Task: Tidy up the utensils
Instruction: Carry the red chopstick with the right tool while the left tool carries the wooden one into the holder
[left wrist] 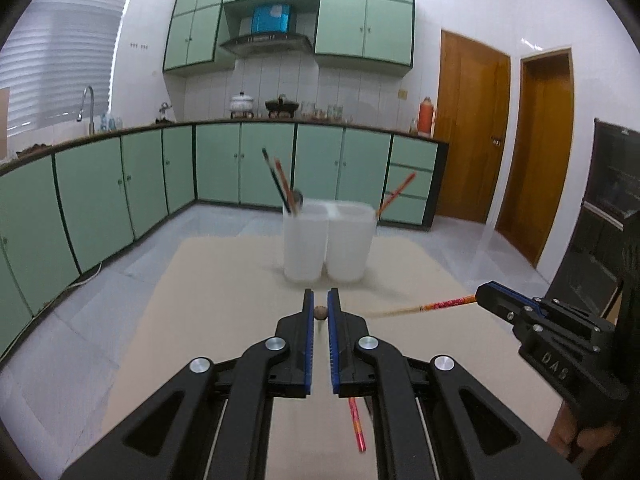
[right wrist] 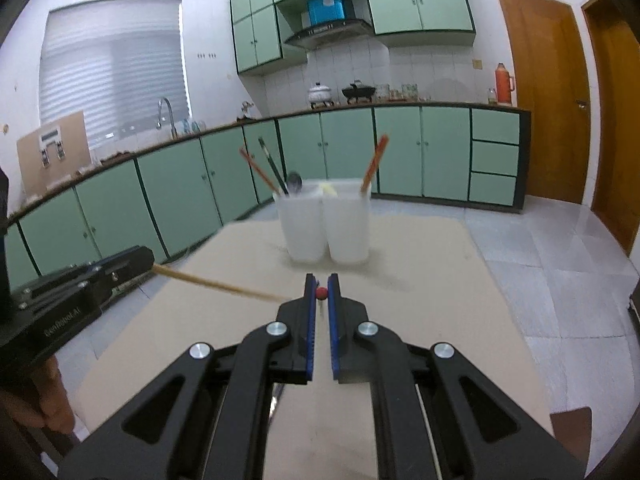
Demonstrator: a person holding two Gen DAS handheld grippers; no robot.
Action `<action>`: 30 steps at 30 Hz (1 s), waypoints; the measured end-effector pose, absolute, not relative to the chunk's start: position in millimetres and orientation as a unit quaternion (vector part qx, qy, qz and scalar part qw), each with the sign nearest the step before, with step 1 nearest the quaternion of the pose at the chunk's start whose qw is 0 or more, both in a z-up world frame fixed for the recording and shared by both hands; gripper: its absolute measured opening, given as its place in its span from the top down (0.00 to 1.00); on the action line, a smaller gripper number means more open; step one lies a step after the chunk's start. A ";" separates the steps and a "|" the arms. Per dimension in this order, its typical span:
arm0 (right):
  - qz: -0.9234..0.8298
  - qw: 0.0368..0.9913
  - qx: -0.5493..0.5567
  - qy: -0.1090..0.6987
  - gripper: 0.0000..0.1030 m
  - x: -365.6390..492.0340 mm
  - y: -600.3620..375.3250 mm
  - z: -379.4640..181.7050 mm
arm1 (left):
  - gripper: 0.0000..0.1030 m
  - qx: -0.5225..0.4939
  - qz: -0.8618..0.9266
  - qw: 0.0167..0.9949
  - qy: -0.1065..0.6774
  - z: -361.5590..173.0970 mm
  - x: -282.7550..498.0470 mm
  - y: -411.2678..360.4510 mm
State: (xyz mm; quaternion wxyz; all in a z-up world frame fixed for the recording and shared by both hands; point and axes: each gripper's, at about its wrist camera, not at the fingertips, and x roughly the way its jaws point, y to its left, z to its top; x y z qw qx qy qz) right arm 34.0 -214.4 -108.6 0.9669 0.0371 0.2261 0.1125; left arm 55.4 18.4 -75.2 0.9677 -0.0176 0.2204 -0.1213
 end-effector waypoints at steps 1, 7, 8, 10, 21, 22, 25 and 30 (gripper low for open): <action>0.116 0.967 0.039 0.224 0.95 36.5 -214.9 -103.3 | 0.94 -0.019 -0.122 0.968 0.216 -71.0 58.1 19.0; 0.138 0.965 0.047 0.218 0.95 50.9 -217.2 -72.6 | 0.94 -0.027 -0.133 0.969 0.204 -52.6 72.3 21.3; 0.139 0.965 0.046 0.219 0.95 53.4 -216.8 -68.7 | 0.94 -0.027 -0.134 0.970 0.202 -50.5 73.9 21.3; 0.144 0.964 0.046 0.219 0.95 57.6 -216.3 -61.2 | 0.94 -0.028 -0.139 0.970 0.198 -46.2 74.8 21.9; 0.172 0.958 0.057 0.223 0.95 89.9 -223.6 -18.3 | 0.94 -0.040 -0.161 0.968 0.187 -21.7 85.0 30.3; 0.174 0.959 0.056 0.219 0.95 92.4 -224.3 -13.5 | 0.94 -0.038 -0.162 0.969 0.183 -18.6 85.7 30.2; 0.176 0.962 0.048 0.203 0.95 101.6 -224.8 4.2 | 0.94 -0.030 -0.163 0.972 0.166 -6.5 88.9 28.2; 0.169 0.970 0.030 0.172 0.95 119.3 -225.3 34.9 | 0.94 -0.021 -0.162 0.978 0.129 21.7 102.7 24.4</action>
